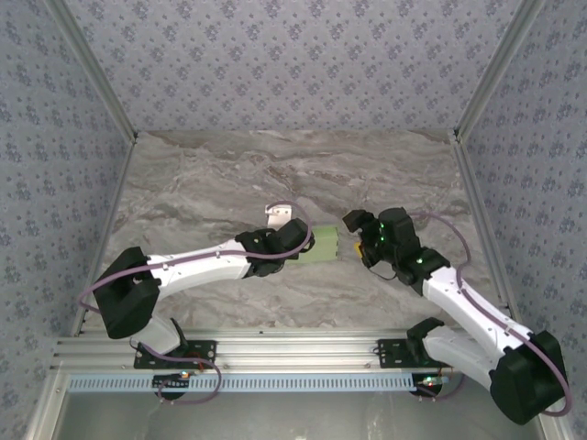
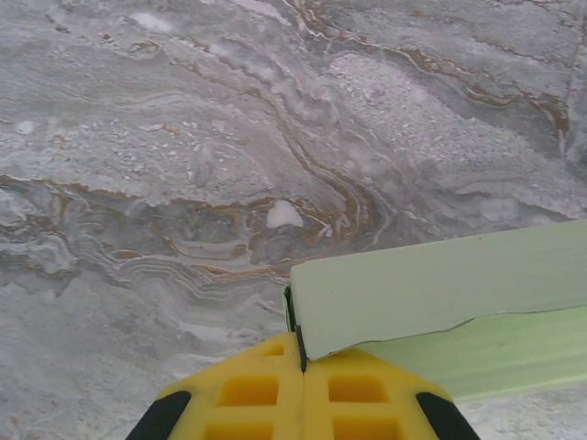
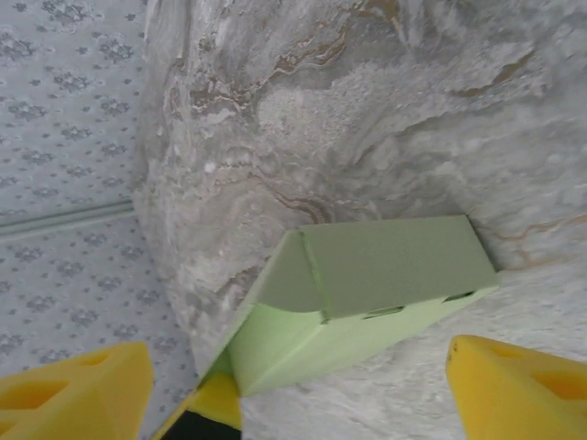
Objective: Fold the paper box
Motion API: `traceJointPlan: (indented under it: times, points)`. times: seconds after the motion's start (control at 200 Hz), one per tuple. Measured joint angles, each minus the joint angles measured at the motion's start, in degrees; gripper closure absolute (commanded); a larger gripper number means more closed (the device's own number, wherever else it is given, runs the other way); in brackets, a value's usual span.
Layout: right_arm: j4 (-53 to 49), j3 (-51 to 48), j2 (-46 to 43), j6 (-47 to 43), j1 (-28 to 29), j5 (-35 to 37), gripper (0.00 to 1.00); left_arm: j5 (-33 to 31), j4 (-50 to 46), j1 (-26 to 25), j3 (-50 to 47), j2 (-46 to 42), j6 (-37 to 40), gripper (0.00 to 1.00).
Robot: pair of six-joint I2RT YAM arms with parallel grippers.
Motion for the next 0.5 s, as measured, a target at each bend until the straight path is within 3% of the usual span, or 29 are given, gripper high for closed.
traceJointPlan:
  times: [0.295, 0.5]
  points:
    - [10.93, 1.44, 10.62, 14.88, 3.89, 0.61, 0.16, -2.78, 0.92, -0.15, -0.85, 0.11, -0.15, 0.95]
    - [14.47, 1.4, 15.85, 20.11, 5.25, 1.55, 0.28, -4.55, 1.46, -0.87, -1.66, 0.11, -0.63, 0.92]
